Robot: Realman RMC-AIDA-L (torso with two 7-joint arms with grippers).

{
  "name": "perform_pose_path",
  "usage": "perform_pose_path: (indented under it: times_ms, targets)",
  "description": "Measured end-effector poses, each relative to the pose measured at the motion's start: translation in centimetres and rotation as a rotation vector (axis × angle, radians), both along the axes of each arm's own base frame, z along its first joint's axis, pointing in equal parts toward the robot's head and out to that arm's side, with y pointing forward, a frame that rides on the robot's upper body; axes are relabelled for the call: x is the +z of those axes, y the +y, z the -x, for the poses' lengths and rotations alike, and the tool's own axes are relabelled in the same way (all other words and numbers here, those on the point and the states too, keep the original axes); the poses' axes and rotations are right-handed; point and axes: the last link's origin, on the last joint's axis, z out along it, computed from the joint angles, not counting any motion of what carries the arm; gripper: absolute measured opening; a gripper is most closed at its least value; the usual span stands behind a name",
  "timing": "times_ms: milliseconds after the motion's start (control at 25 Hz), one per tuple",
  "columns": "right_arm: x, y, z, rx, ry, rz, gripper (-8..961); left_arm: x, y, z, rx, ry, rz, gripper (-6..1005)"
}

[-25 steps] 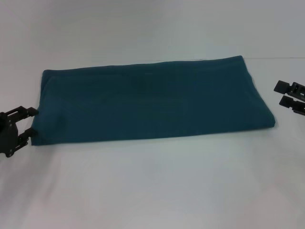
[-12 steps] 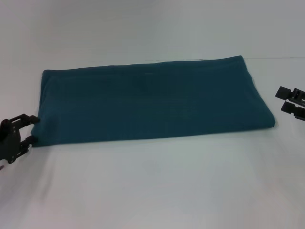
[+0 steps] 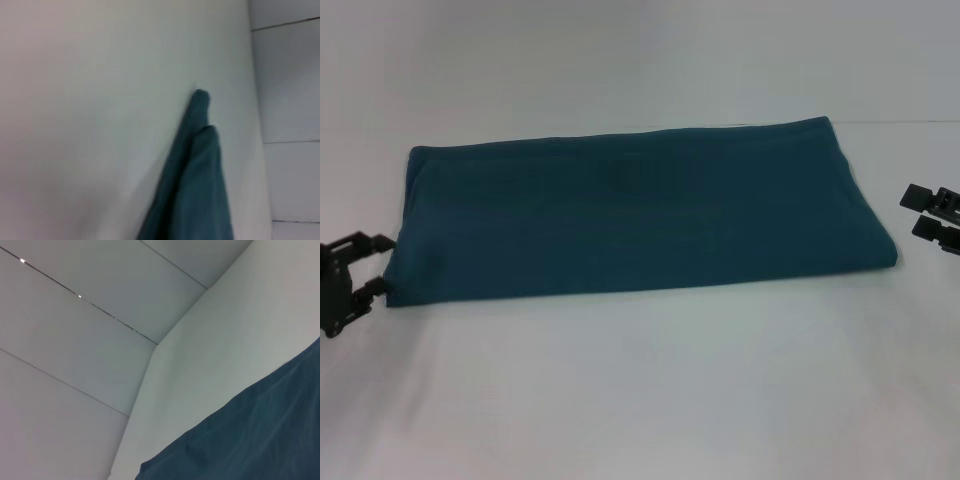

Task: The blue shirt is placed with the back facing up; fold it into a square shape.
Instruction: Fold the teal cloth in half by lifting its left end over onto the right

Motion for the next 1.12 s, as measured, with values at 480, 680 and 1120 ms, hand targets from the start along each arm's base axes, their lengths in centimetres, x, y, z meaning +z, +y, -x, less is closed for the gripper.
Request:
perform_pose_path:
  times_ms: [480, 680, 1120]
  targets:
    - [0.0, 0.1, 0.1, 0.003, -0.001, 0.001, 945, -1.8, 2.0, -0.7, 0.013, 0.051, 0.040, 612]
    - [0.1, 0.0, 0.0, -0.001, -0.001, -0.002, 945, -1.8, 1.6, -0.2, 0.037, 0.052, 0.041, 612]
    - [0.1, 0.2, 0.1, 0.002, 0.001, 0.000, 945, 0.2, -0.2, -0.2, 0.020, -0.021, 0.042, 613]
